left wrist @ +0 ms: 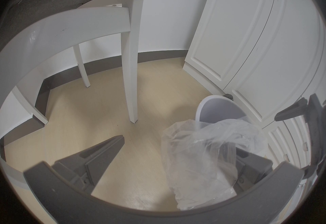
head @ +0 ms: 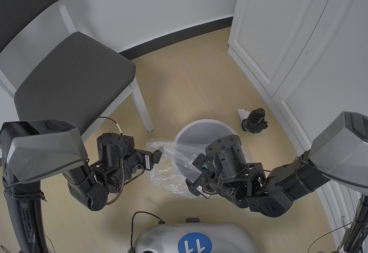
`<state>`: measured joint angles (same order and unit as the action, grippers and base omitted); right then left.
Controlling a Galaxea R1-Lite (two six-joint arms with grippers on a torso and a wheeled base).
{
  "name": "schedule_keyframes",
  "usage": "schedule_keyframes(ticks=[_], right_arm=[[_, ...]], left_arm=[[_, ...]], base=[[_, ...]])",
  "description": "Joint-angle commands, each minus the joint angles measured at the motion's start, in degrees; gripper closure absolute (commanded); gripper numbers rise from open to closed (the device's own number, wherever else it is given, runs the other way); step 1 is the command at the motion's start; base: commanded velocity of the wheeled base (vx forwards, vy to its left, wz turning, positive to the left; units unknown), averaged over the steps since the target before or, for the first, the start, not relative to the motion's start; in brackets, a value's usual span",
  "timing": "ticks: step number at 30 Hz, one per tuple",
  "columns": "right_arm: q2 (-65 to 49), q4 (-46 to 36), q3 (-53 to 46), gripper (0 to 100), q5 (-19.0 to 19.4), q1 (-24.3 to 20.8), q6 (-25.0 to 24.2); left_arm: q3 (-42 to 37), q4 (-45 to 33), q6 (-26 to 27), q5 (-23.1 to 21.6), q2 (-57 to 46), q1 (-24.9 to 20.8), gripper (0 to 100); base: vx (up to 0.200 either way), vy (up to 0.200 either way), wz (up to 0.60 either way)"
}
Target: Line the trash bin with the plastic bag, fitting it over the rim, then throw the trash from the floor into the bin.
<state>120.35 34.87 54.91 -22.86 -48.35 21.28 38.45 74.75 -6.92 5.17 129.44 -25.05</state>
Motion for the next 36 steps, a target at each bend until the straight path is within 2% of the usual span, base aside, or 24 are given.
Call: schedule_keyframes(ticks=[1,5,12,24,25,30,36], right_arm=[[1.65,-0.32,0.55,0,0.01,3.08,0.69],[2.35,-0.32,0.46,0,0.09,4.93,0.69],[4.99,0.03,1.43,0,0.01,5.11,0.42],[11.05,0.38,7.14,0,0.01,8.27,0.16],[11.67,0.47,7.58,100,0.01,8.27,-0.02],[11.84,1.08,9.34,100,1.94,7.39,-2.74],[10.08,1.17,11.54,100,1.76,7.74,-3.09]], left_arm=[[0.05,0.04,-0.02,0.02,0.02,0.09,0],[0.13,0.04,-0.02,0.02,0.11,0.09,0],[0.31,0.04,-0.02,0.02,0.29,0.09,0],[0.57,0.04,-0.02,0.02,0.29,0.53,0],[0.57,-0.05,-0.02,0.02,0.29,0.53,0],[0.66,-0.05,0.07,0.02,0.29,0.71,0],[0.66,-0.05,0.07,0.02,0.29,0.88,0]], base=[[0.000,0.000,0.00],[0.000,0.000,0.00],[0.000,0.000,0.00],[0.000,0.000,0.00],[0.000,0.000,0.00],[0.000,0.000,0.00],[0.000,0.000,0.00]])
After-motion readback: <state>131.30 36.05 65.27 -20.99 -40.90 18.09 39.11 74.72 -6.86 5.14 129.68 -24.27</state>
